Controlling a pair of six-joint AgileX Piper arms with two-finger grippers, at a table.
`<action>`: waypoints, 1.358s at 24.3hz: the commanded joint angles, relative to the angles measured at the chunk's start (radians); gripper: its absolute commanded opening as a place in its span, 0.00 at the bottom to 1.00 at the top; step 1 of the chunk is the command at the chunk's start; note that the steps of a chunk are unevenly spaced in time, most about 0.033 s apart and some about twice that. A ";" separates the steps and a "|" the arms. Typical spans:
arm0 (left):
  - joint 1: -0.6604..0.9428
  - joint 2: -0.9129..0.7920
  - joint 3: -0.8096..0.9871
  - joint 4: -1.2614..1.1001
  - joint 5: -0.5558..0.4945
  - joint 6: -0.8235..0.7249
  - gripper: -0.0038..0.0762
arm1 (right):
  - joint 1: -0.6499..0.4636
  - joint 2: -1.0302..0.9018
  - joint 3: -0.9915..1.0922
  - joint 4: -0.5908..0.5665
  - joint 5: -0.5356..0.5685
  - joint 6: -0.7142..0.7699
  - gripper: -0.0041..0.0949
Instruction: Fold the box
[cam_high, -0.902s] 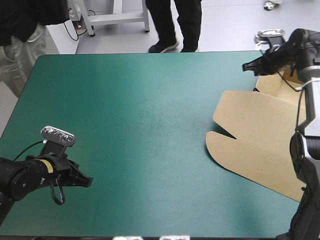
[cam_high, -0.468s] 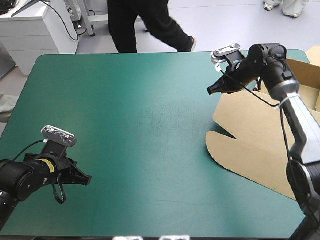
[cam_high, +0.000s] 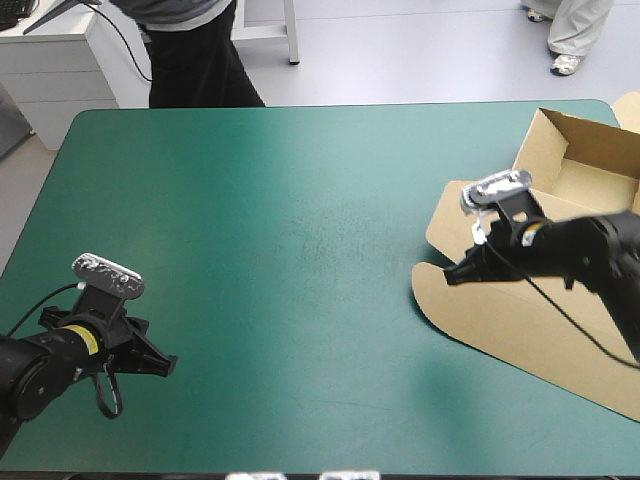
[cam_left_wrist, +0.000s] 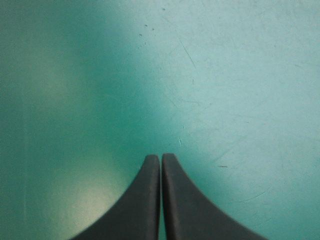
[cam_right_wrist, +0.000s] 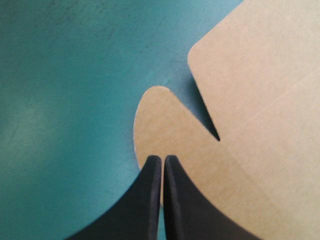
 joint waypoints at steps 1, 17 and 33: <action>-0.004 -0.066 -0.009 -0.007 -0.041 0.000 0.04 | 0.000 -0.208 0.113 0.063 -0.112 -0.005 0.04; -0.004 -0.260 0.190 -0.189 -0.095 0.063 0.04 | 0.000 -0.717 0.289 -0.066 0.040 0.079 0.04; -0.004 -0.292 0.319 -0.256 -0.118 0.103 0.04 | 0.000 -0.915 0.605 -0.040 -0.096 0.023 0.04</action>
